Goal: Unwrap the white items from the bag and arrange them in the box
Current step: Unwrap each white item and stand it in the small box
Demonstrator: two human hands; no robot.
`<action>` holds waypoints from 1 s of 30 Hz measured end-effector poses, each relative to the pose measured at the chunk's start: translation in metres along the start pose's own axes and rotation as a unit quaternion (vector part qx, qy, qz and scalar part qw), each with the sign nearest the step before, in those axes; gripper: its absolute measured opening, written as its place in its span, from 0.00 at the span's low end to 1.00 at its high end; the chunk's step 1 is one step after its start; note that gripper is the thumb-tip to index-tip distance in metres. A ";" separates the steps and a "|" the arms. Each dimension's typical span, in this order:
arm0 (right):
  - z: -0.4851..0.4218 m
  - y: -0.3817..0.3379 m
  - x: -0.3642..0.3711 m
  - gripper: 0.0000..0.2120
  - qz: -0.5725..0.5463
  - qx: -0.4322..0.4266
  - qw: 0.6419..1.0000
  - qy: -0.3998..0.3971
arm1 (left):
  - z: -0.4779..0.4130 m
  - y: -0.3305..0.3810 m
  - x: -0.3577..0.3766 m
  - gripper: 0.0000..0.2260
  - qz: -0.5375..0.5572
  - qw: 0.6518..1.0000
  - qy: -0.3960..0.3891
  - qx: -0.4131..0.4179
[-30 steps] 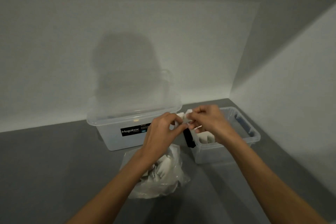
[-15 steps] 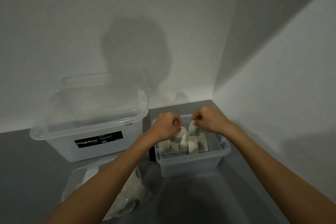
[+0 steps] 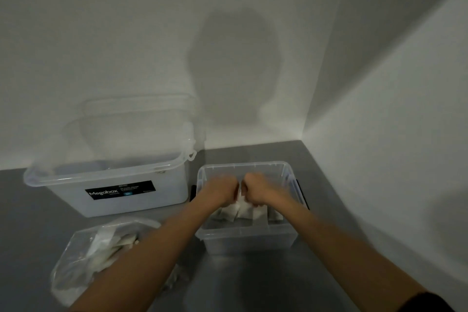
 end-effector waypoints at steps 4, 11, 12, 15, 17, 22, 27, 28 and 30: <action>-0.008 0.004 0.006 0.05 0.009 -0.010 0.999 0.041 | -0.004 -0.004 0.011 0.09 -0.019 0.998 0.056 -0.031; -0.009 0.009 0.010 0.07 0.032 -0.027 0.998 0.054 | -0.010 -0.007 0.020 0.08 -0.001 0.996 0.078 -0.050; -0.009 0.009 0.010 0.08 0.039 -0.032 0.997 0.057 | -0.011 -0.007 0.021 0.09 0.002 0.996 0.076 -0.052; -0.006 0.007 0.010 0.07 0.057 -0.042 0.995 0.063 | -0.012 -0.007 0.024 0.09 0.009 0.996 0.077 -0.055; -0.004 0.005 0.010 0.08 0.067 -0.047 0.994 0.067 | -0.010 -0.007 0.025 0.09 0.010 0.995 0.077 -0.055; 0.005 0.006 0.007 0.10 0.082 -0.050 0.993 0.069 | -0.005 -0.010 0.025 0.08 0.024 0.996 0.067 -0.050; 0.014 0.001 -0.006 0.11 0.111 -0.048 0.990 0.069 | 0.004 -0.006 0.014 0.08 0.044 0.995 0.082 -0.028; 0.016 -0.002 -0.010 0.11 0.114 -0.048 0.990 0.071 | 0.007 -0.006 0.009 0.07 0.056 0.995 0.086 -0.019; 0.019 -0.009 -0.019 0.09 0.111 -0.049 0.990 0.078 | 0.016 -0.007 -0.005 0.06 0.087 0.992 0.095 0.005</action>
Point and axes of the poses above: each hand's wrist, its own z-axis away from the middle knuckle, its own x-axis out of the palm, y = z × x, the point moved 2 cm from there along -z, towards the middle knuckle, and after that the axes turned 3 degrees about -x, right-handed, at the moved point
